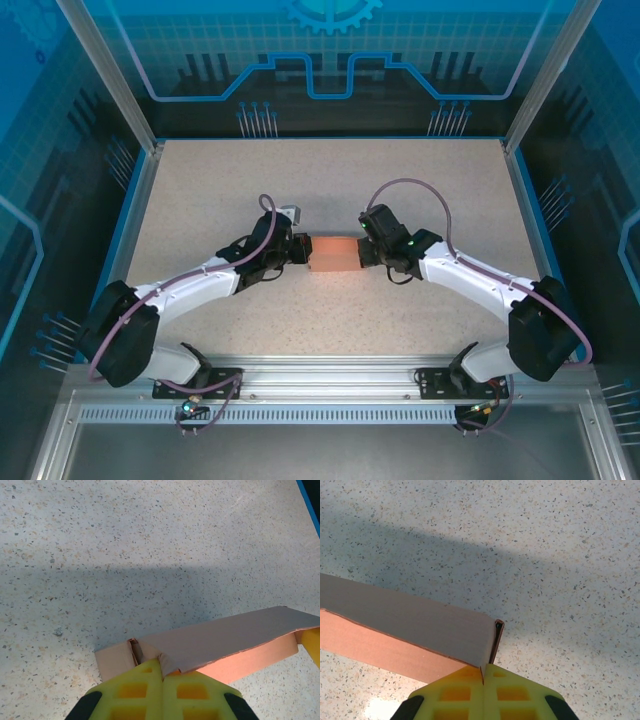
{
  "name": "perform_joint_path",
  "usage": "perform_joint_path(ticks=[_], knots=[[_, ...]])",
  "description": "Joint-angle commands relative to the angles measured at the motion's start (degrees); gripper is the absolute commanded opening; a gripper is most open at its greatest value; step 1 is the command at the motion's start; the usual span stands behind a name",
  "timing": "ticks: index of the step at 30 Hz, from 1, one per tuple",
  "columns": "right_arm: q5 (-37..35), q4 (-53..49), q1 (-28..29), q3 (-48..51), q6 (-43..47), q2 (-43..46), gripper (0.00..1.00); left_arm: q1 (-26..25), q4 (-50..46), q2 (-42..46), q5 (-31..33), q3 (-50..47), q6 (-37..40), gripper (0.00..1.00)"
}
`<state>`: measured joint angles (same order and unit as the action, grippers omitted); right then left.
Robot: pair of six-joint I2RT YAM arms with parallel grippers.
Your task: Fold the paper box
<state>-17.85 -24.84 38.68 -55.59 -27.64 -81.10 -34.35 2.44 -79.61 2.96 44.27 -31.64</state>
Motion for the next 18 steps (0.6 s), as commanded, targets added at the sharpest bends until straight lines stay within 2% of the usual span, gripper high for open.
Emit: perform_joint_path(ticks=[1, 6, 18], knots=[[1.4, 0.1, 1.7, 0.9, -0.3, -0.4, 0.01, 0.4, 4.3, 0.7, -3.1, 0.1, -1.6, 0.03], [1.1, -0.2, 1.7, 0.8, 0.0, -0.3, 0.01, 0.6, 1.9, 0.8, -1.9, 0.0, 0.9, 0.04], [0.8, -0.6, 1.7, 0.0, 0.3, -0.9, 0.01, 0.7, -4.6, 1.7, 5.6, -0.1, 8.0, 0.05]])
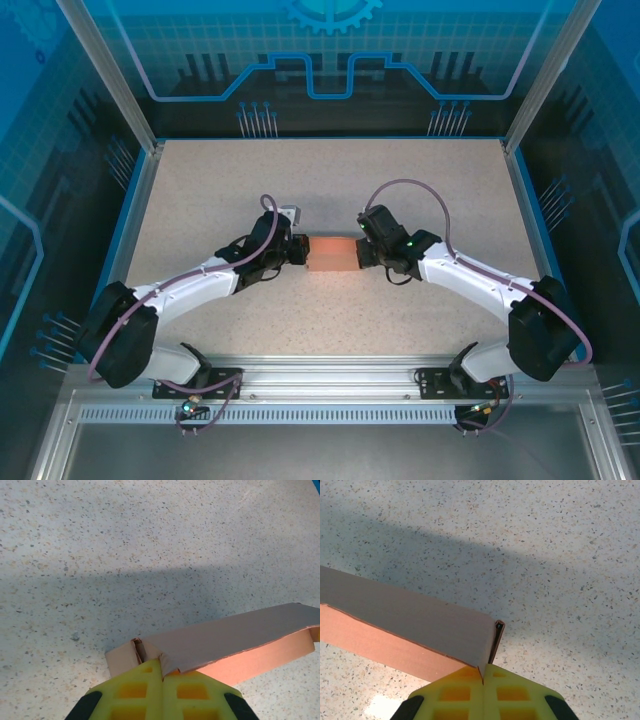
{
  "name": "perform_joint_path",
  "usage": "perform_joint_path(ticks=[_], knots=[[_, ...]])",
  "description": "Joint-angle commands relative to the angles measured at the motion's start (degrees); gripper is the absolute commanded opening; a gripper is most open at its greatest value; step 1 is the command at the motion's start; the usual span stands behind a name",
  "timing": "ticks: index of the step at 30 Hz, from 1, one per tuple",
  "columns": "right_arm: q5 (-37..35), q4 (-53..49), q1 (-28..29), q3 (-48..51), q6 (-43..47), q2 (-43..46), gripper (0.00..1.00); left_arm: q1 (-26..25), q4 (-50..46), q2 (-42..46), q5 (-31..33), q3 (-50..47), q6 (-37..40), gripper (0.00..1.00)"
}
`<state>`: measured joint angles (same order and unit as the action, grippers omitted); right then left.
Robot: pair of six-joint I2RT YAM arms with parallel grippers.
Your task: Fold the paper box
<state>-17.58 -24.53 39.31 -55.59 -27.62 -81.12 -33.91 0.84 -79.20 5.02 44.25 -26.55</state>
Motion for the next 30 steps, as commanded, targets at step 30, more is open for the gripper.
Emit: perform_joint_path(ticks=[30], knots=[[-0.2, 0.7, 1.4, 1.8, 1.5, -1.1, 0.01, 0.2, -2.2, 3.6, 3.2, -1.6, 6.1, 0.29]])
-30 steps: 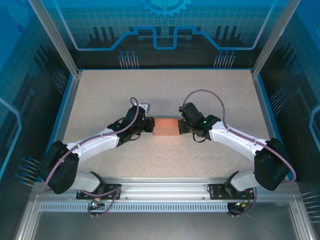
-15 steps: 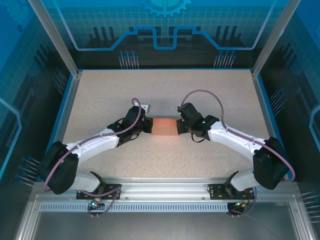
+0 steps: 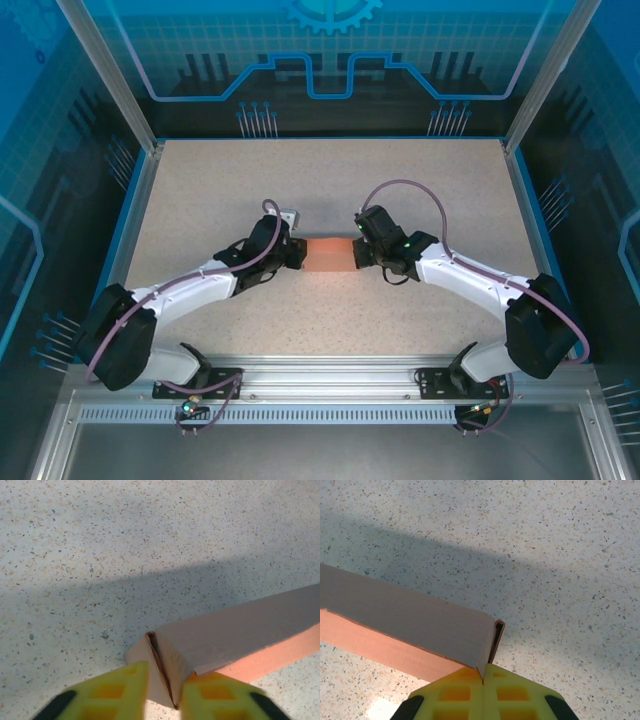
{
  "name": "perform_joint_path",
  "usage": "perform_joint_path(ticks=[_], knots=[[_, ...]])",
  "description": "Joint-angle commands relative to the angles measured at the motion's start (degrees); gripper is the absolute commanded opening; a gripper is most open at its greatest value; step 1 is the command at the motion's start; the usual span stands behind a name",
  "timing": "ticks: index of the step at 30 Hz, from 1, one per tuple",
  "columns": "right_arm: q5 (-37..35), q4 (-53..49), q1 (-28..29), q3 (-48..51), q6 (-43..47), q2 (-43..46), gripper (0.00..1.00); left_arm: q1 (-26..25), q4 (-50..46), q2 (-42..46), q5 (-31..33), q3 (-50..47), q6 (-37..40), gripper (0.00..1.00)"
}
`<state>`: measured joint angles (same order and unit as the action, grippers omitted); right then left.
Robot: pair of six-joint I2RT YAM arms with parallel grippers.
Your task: Fold the paper box
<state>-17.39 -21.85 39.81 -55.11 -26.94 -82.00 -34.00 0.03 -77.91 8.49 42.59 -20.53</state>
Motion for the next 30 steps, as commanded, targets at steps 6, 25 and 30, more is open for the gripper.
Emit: perform_joint_path(ticks=[6, 25, 30], knots=[[-0.7, -2.1, 0.9, 1.2, 0.9, -0.2, 0.01, 1.1, -2.3, 5.6, -3.9, 1.3, 0.3, 0.49], [-1.6, -2.0, 1.2, 1.2, 0.9, 0.3, 0.01, 4.9, 1.4, -0.7, -11.3, 1.8, -4.6, 0.57], [-1.5, -1.8, 1.2, 1.0, 0.9, -0.1, 0.03, 4.8, 3.3, -0.9, -12.2, -0.8, -6.2, 0.53]])
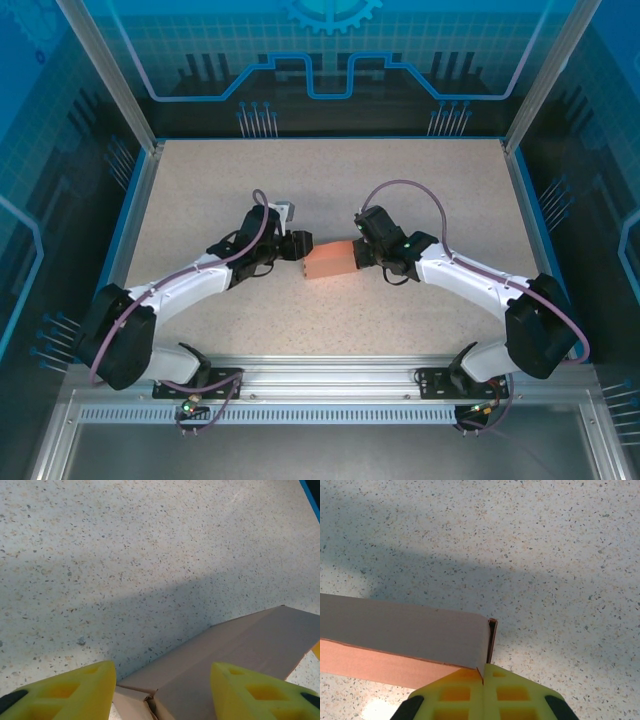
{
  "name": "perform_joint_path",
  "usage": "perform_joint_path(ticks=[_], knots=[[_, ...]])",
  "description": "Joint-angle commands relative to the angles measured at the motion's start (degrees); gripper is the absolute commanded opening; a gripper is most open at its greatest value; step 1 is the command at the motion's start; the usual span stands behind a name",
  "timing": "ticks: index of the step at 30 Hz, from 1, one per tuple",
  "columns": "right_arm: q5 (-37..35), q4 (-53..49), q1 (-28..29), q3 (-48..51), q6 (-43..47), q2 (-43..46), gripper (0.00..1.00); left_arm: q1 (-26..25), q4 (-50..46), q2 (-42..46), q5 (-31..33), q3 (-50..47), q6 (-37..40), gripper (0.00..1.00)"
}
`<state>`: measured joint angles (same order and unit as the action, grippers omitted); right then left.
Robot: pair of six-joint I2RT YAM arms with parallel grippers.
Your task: Fold the paper box
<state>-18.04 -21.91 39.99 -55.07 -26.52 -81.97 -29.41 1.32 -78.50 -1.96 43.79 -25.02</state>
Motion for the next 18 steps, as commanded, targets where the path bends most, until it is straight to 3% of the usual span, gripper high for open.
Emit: perform_joint_path(ticks=[1, 12, 18], knots=[[-0.9, -1.7, 1.0, 1.1, 0.5, -0.2, 0.03, 0.2, 2.4, -0.4, -1.9, -2.6, -2.1, 0.52], [-1.0, -2.2, 1.2, 0.6, 1.0, 0.1, 0.10, -0.4, 5.9, -0.2, -1.2, -8.7, -4.2, 0.50], [-0.8, -5.4, 1.2, -1.6, 3.9, 1.7, 0.25, -0.6, 6.0, 0.6, -0.6, -9.2, -4.0, 0.50]])
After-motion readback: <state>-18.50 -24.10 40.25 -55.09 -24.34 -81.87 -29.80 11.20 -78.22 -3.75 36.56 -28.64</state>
